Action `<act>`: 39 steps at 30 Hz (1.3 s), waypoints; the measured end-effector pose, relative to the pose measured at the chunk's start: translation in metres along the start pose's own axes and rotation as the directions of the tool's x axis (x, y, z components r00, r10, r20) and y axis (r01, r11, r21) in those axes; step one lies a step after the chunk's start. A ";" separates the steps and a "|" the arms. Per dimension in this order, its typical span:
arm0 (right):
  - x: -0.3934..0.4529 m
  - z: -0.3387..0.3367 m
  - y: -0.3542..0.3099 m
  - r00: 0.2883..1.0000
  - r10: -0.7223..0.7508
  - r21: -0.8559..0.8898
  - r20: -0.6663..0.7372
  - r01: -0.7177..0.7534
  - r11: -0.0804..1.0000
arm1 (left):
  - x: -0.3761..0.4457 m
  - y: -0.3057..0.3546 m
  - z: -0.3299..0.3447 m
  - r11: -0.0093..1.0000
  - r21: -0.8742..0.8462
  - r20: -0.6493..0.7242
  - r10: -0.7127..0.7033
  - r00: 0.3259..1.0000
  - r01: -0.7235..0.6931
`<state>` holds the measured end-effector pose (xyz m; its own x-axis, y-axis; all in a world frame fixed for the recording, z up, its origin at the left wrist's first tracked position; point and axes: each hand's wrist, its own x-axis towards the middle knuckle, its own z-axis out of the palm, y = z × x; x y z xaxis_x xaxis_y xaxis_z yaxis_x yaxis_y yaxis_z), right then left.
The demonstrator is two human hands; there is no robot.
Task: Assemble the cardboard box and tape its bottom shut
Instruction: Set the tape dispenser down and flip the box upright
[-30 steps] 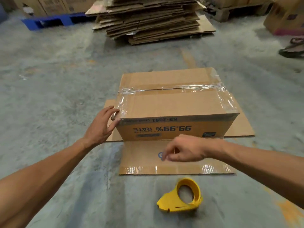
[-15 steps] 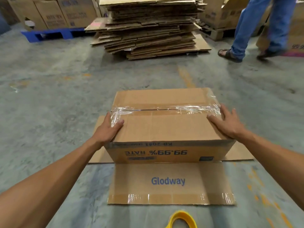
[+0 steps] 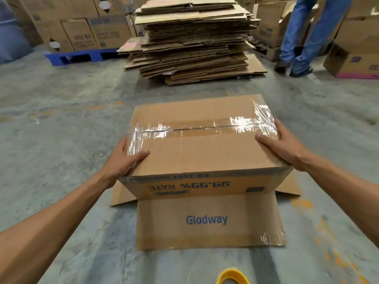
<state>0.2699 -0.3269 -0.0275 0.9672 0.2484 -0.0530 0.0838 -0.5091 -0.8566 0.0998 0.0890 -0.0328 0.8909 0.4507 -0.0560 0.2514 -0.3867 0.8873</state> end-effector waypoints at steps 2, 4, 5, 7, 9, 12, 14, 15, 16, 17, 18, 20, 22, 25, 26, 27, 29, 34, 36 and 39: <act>-0.002 0.000 -0.020 0.989 -0.106 0.012 -0.100 0.108 0.994 | 0.000 0.014 -0.016 0.996 0.002 -0.117 0.092 0.989 -0.092; -0.005 0.000 -0.037 0.954 -0.213 0.024 -0.213 0.223 0.975 | -0.002 0.024 -0.032 0.979 0.029 -0.219 0.204 0.954 -0.203; -0.007 0.001 -0.045 0.932 -0.266 0.043 -0.248 0.285 0.958 | -0.003 0.028 -0.039 0.968 0.032 -0.257 0.250 0.934 -0.250; -0.012 0.004 -0.055 0.898 -0.330 0.083 -0.291 0.367 0.927 | -0.009 0.035 -0.046 0.952 0.032 -0.317 0.300 0.900 -0.306; -0.021 0.011 -0.058 0.894 -0.346 0.100 -0.283 0.386 0.917 | -0.016 0.033 -0.044 0.949 0.056 -0.335 0.310 0.890 -0.310; -0.035 0.030 -0.030 0.948 -0.265 0.077 -0.178 0.282 0.956 | -0.030 0.004 -0.028 0.964 0.080 -0.284 0.266 0.921 -0.253; -0.049 0.038 -0.003 0.979 -0.187 0.059 -0.077 0.191 0.980 | -0.045 -0.025 -0.016 0.982 0.079 -0.223 0.183 0.957 -0.170; -0.056 0.040 0.009 0.987 -0.155 0.057 -0.028 0.156 0.986 | -0.053 -0.039 -0.011 0.989 0.067 -0.185 0.141 0.973 -0.131; -0.063 0.041 0.018 0.990 -0.140 0.052 0.012 0.139 0.989 | -0.061 -0.053 -0.007 0.994 0.040 -0.141 0.102 0.985 -0.098; -0.069 0.041 0.025 0.990 -0.135 0.065 0.033 0.132 0.989 | -0.069 -0.063 -0.004 0.997 0.008 -0.094 0.073 0.993 -0.073; -0.073 0.041 0.028 0.991 -0.124 0.088 0.044 0.120 0.989 | -0.074 -0.072 -0.002 0.998 -0.016 -0.051 0.056 0.997 -0.057; -0.077 0.041 0.031 0.996 -0.086 0.151 0.039 0.079 0.985 | -0.082 -0.077 0.000 0.999 -0.024 -0.002 0.045 0.999 -0.045; -0.079 0.040 0.029 0.998 -0.052 0.193 0.031 0.045 0.980 | -0.084 -0.075 0.004 0.998 -0.015 -0.031 0.053 0.998 -0.054; -0.082 0.038 0.011 0.999 -0.009 0.315 -0.039 0.021 0.949 | -0.080 -0.059 0.005 0.990 -0.125 -0.159 0.037 0.987 -0.057; -0.081 0.036 0.005 0.998 -0.011 0.348 -0.062 0.032 0.937 | -0.077 -0.053 0.003 0.983 -0.168 -0.201 0.042 0.979 -0.076; -0.078 0.033 -0.001 0.997 -0.012 0.365 -0.079 0.040 0.930 | -0.074 -0.045 0.001 0.977 -0.189 -0.239 0.051 0.970 -0.098; -0.072 0.027 -0.015 0.997 0.000 0.396 -0.082 0.033 0.918 | -0.063 -0.033 -0.009 0.960 -0.246 -0.285 0.058 0.957 -0.131; -0.034 0.008 -0.042 0.983 0.028 0.388 -0.182 0.046 0.920 | -0.019 0.004 -0.041 0.894 -0.446 -0.166 -0.057 0.984 -0.024; -0.016 0.000 -0.049 0.984 0.076 0.316 -0.158 -0.023 0.948 | -0.001 0.007 -0.055 0.907 -0.414 -0.106 -0.127 0.986 0.072; -0.009 -0.007 -0.057 0.989 0.143 0.245 -0.032 -0.131 0.961 | 0.015 0.008 -0.070 0.919 -0.333 0.023 -0.216 0.976 0.211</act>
<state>0.2582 -0.3055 0.0254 0.9764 0.1467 -0.1587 -0.1049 -0.3200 -0.9416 0.0885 0.1490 0.0057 0.8241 0.5050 -0.2566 0.2931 0.0075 0.9561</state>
